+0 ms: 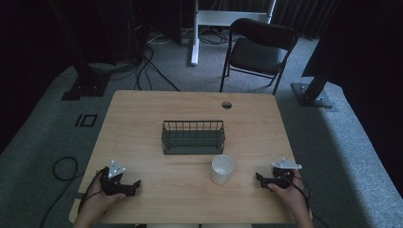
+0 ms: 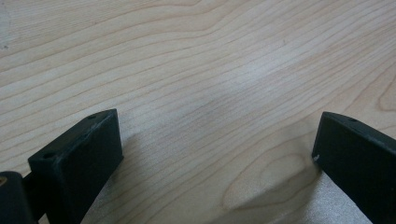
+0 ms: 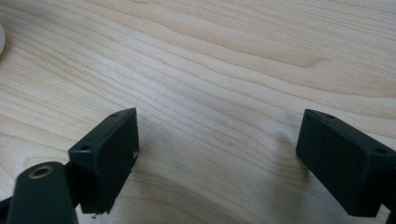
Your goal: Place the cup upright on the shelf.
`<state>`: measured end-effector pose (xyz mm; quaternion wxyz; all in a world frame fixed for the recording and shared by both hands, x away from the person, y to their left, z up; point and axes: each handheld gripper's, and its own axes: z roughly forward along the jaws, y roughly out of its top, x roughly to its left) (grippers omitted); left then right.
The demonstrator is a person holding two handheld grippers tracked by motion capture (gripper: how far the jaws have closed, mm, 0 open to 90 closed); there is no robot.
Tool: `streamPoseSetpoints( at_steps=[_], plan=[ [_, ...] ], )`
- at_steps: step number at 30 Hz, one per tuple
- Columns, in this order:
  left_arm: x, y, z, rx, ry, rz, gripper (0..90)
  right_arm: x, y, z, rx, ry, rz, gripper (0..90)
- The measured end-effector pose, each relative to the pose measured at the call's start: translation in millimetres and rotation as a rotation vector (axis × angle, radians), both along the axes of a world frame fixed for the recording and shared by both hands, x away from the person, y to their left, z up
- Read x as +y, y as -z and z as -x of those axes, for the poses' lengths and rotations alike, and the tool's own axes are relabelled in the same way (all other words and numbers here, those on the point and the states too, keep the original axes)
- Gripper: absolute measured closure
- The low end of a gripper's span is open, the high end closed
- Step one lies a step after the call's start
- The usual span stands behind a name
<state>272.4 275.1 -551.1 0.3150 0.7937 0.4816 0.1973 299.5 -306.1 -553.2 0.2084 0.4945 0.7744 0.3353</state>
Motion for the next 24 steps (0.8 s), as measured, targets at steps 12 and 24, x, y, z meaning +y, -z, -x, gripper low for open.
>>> streamPoseSetpoints(
  at_steps=[12, 24],
  plan=[
    [0.1, 0.0, -0.2, 0.003, -0.001, -0.001, 1.2, -0.1, 0.1, -0.5, 0.0, -0.006, 0.001, 11.9],
    [-2.2, -0.6, -1.0, -0.002, 0.051, -0.012, 1.2, -0.1, 0.1, -0.6, 0.001, -0.006, 0.001, 11.8]
  ],
)
